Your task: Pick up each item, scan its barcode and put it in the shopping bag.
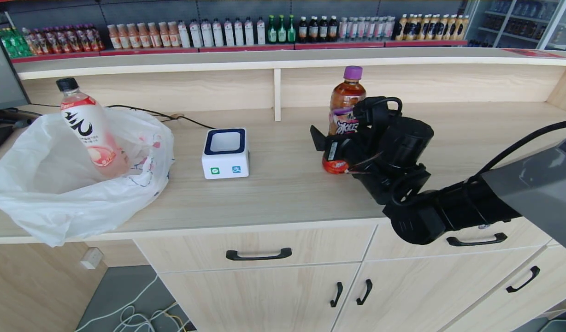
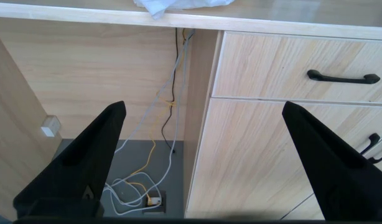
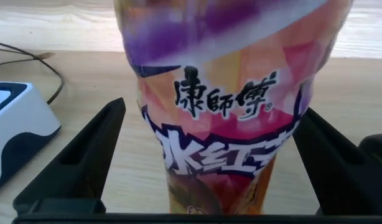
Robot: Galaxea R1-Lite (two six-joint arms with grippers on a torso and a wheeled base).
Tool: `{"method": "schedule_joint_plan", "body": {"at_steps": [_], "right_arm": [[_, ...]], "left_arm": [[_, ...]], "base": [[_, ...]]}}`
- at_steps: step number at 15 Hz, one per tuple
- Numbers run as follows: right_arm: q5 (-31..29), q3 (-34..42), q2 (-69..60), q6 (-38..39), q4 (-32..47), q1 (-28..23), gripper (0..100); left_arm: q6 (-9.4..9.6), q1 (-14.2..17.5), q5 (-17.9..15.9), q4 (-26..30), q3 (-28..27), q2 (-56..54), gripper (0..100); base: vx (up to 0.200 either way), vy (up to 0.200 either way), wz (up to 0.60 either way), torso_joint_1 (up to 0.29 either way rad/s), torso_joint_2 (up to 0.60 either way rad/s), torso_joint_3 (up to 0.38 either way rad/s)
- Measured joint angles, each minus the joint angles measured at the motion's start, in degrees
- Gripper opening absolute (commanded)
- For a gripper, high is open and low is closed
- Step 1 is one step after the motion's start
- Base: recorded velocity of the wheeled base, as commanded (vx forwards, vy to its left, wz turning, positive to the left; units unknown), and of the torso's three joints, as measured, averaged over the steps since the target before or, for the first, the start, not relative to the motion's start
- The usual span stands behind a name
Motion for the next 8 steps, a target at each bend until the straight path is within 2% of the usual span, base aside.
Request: {"method": "schedule_joint_plan", "body": {"at_steps": [3,4,8], "right_arm": [[-0.05,-2.84,0.88,0.02,0.95,-0.02,100],[-0.05,-3.44,1.13,0.04,1.01,0.02,0],[-0.24,-3.96,1.51,0.00,1.04,0.00,0]], "left_arm": [[0.01,-0.02,0.00,0.00,0.00,0.00,100],[0.00,-0.02,0.00,0.00,0.00,0.00,100],[0.01,-0.02,0.00,0.00,0.00,0.00,100]], "base": [[0.000,0.000,0.00,0.000,0.00,0.000],[0.000,0.000,0.00,0.000,0.00,0.000],[0.000,0.000,0.00,0.000,0.00,0.000]]}}
